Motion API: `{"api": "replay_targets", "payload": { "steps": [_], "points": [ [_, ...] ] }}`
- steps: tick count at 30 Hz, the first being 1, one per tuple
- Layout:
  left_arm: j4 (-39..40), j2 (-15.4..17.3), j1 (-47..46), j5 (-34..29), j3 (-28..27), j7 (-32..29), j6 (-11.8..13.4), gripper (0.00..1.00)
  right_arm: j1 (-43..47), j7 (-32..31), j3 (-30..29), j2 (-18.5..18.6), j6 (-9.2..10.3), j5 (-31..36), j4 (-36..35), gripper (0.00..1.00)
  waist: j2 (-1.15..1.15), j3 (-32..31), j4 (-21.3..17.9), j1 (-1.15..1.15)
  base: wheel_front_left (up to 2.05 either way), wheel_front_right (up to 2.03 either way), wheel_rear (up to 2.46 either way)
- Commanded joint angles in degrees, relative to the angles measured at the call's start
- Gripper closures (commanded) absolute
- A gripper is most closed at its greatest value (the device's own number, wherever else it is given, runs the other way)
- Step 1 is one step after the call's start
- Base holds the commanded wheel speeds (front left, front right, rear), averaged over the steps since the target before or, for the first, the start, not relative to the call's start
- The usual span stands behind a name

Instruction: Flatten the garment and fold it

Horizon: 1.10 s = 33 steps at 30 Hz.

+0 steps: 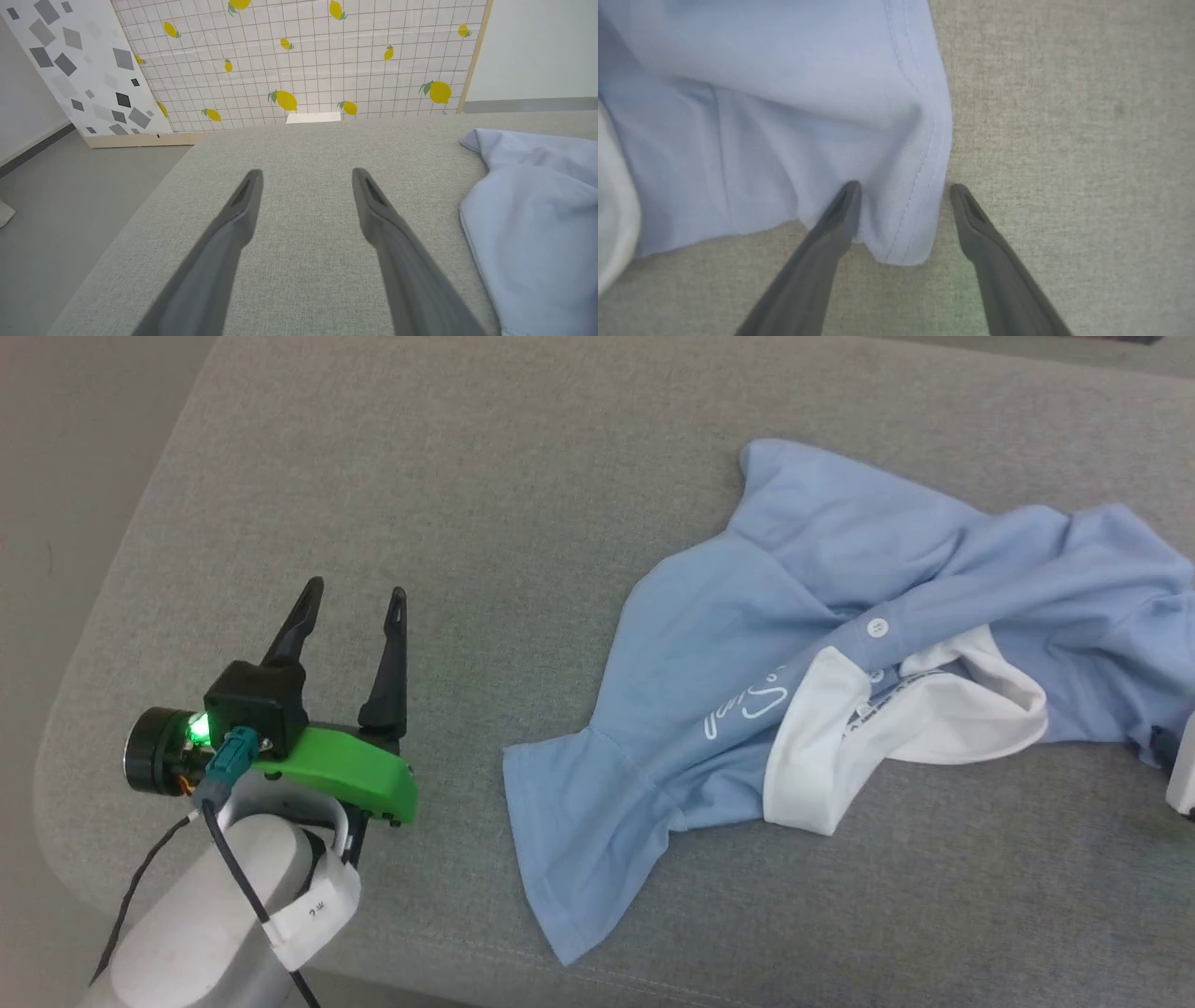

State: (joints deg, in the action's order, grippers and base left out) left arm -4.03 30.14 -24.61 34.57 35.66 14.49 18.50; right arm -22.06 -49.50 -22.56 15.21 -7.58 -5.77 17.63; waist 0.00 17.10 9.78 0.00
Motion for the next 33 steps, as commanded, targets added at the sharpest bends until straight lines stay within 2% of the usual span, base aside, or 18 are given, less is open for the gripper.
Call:
{"api": "replay_targets", "payload": {
  "steps": [1, 3, 4, 5, 6, 9, 15, 19, 24, 28, 33],
  "points": [
    [-0.09, -0.42, 0.80, -0.55, -0.55, 0.50, -0.47, 0.00, -0.53, 0.21, 0.45, -0.39, 0.09, 0.69, 1.00, 0.00, 0.00, 1.72, 1.26, 0.00, 0.00, 0.00, 0.00],
    [-0.27, -0.78, 1.10, -0.67, -1.11, 0.50, -0.73, 0.00, -0.06, 0.50, 1.84, -0.36, 0.09, 0.97, 1.54, 0.00, 0.00, 2.09, 1.30, 0.00, 0.00, 0.00, 0.00],
    [-0.44, -0.96, 1.25, -0.75, -1.33, 0.50, -0.92, 0.00, 0.25, 0.81, 2.50, -0.23, 0.09, 0.91, 1.77, 0.61, 0.00, 2.19, 1.25, 0.00, 0.00, 0.00, 0.00],
    [-0.57, -1.10, 1.35, -0.86, -1.50, 0.50, -1.04, 0.00, 0.45, 1.11, 2.83, -0.16, 0.09, 0.77, 1.90, 0.97, 0.00, 2.21, 1.13, 0.00, 0.00, 0.00, 0.00],
    [-0.80, -1.30, 1.47, -0.94, -1.68, 0.50, -1.18, 0.00, 0.67, 1.54, 3.32, -0.04, 0.09, 0.50, 1.97, 1.00, 0.00, 2.10, 0.85, 0.00, 0.00, 0.00, 0.00],
    [-1.53, -1.69, 1.85, -0.99, -2.00, 0.50, -1.67, 0.00, 1.48, 3.19, 4.93, 1.22, 0.09, 0.06, 1.45, 1.00, 0.00, 1.21, -0.33, 0.00, 0.00, 0.00, 0.00],
    [-3.08, -2.06, 3.02, -0.45, -2.41, 0.51, -2.59, 0.00, 5.25, 3.83, 9.13, 7.63, 0.09, -3.45, -1.98, 1.00, 0.00, -2.38, -4.02, 0.00, 0.00, 0.00, 0.00],
    [-3.83, -2.16, 4.00, 0.10, -2.54, 0.51, -2.96, 0.00, 9.62, 0.71, 11.07, 13.72, 0.09, -7.84, -6.10, 1.00, 0.00, -4.69, -6.72, 0.00, 0.00, 0.00, 0.00],
    [-4.32, -2.60, 4.80, 0.52, -2.68, 0.51, -3.07, 0.00, 18.47, -7.29, 10.70, 19.69, 0.09, -13.39, -12.13, 1.00, 0.00, -6.51, -8.71, 0.00, 0.00, 0.00, 0.00],
    [-4.31, -3.01, 4.92, 0.57, -2.61, 0.51, -3.03, 0.00, 25.81, -11.94, 7.92, 20.18, 0.09, -16.18, -15.91, 1.00, 0.00, -6.81, -9.01, 0.00, 0.00, 0.00, 0.00],
    [-4.29, -3.24, 5.17, 0.70, -2.43, 0.51, -3.24, 0.00, 30.80, -13.06, 6.86, 17.28, 0.09, -15.97, -18.22, 1.00, 0.00, -6.63, -8.68, 0.00, 0.00, 0.00, 0.00]
  ]
}}
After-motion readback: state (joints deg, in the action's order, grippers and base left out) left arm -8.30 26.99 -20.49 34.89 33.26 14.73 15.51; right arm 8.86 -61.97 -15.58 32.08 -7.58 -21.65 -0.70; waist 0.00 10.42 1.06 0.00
